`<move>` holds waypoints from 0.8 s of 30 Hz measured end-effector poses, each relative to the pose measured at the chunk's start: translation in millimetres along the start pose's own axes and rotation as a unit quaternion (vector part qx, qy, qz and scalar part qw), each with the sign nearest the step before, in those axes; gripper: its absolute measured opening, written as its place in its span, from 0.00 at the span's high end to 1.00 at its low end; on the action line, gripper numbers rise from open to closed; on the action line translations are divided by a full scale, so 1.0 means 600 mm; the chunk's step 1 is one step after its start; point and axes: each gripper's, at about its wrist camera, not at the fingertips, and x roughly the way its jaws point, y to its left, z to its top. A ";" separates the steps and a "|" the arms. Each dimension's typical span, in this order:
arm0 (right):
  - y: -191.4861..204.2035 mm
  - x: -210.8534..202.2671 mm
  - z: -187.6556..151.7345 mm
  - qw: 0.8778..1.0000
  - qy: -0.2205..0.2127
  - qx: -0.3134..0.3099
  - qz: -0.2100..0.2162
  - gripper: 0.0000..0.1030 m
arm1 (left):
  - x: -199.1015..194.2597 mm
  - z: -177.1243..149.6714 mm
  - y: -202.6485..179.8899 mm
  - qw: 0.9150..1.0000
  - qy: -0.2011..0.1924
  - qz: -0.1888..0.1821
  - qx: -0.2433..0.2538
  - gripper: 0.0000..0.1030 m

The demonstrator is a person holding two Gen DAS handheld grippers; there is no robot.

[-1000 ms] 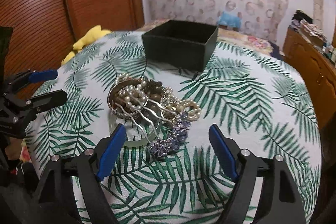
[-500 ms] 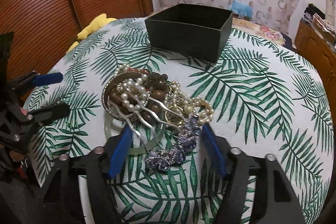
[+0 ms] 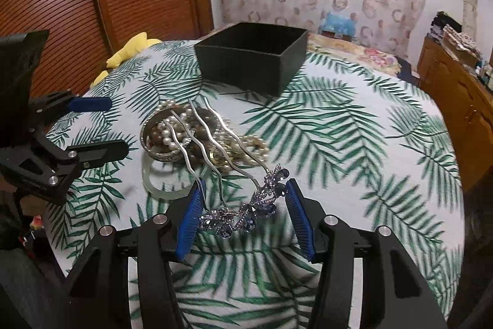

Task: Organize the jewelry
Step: 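Grasp the silver bangle with the left gripper while the right gripper holds the comb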

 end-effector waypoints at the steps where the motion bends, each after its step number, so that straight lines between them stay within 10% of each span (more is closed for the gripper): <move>1: -0.004 -0.002 -0.002 1.000 0.000 0.002 -0.002 0.46 | 0.003 0.004 -0.006 1.000 0.000 -0.004 0.008 0.07; 24: -0.022 -0.002 -0.015 1.000 -0.004 0.017 -0.009 0.46 | 0.052 0.032 -0.040 0.996 0.019 -0.037 0.079 0.44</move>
